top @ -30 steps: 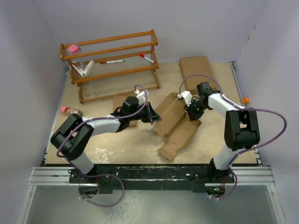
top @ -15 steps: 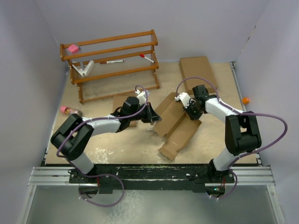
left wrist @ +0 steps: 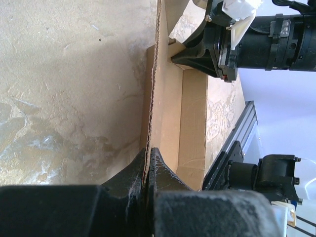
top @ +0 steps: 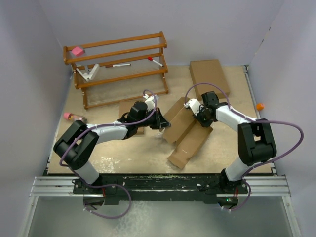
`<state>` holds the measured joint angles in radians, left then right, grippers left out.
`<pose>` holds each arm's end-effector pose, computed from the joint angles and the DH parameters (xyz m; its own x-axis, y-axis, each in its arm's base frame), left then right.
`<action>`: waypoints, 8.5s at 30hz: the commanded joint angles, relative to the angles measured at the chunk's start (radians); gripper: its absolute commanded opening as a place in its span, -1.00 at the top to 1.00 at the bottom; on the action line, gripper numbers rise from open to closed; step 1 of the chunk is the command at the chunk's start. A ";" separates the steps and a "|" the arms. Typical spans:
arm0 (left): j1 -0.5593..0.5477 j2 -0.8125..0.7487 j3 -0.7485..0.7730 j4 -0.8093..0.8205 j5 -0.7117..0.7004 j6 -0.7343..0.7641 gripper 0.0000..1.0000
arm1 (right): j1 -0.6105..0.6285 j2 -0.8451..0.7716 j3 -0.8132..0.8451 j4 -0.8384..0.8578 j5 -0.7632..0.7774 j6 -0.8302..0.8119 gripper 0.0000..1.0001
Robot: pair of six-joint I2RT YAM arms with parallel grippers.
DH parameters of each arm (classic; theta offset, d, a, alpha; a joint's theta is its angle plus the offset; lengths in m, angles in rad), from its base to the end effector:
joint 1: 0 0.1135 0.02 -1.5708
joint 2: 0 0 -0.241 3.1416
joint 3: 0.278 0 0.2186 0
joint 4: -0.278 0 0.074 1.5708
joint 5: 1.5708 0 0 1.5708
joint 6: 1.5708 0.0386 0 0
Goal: Fold the paper box
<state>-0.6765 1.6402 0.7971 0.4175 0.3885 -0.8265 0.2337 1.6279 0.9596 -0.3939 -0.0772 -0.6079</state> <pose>0.2414 -0.2125 0.1916 -0.8422 -0.1968 -0.5020 0.3380 0.5327 -0.7759 0.2821 0.0702 0.1727 -0.5447 -0.7150 -0.4382 -0.7048 0.6735 -0.2228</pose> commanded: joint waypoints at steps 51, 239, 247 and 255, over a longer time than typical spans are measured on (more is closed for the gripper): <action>-0.029 0.073 0.203 -0.137 0.201 0.160 0.92 | -0.172 -0.275 -0.146 -0.208 -0.394 -0.886 1.00; -0.172 -0.384 0.124 -0.461 -0.055 1.207 0.92 | -0.315 0.098 0.200 -0.493 -0.996 -1.155 -0.21; -0.170 -0.309 0.195 -0.487 -0.124 1.065 0.92 | -0.278 0.087 0.161 -0.252 -0.993 -0.861 -0.11; -0.069 -0.221 0.305 -0.546 -0.105 1.014 0.92 | -0.263 0.141 0.191 -0.078 -1.022 -0.698 -0.16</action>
<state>-0.8165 1.3869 1.0203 -0.1055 0.2649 0.2520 -0.0414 1.7203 1.1175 -0.5640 -1.0492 -1.4143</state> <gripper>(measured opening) 0.044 0.574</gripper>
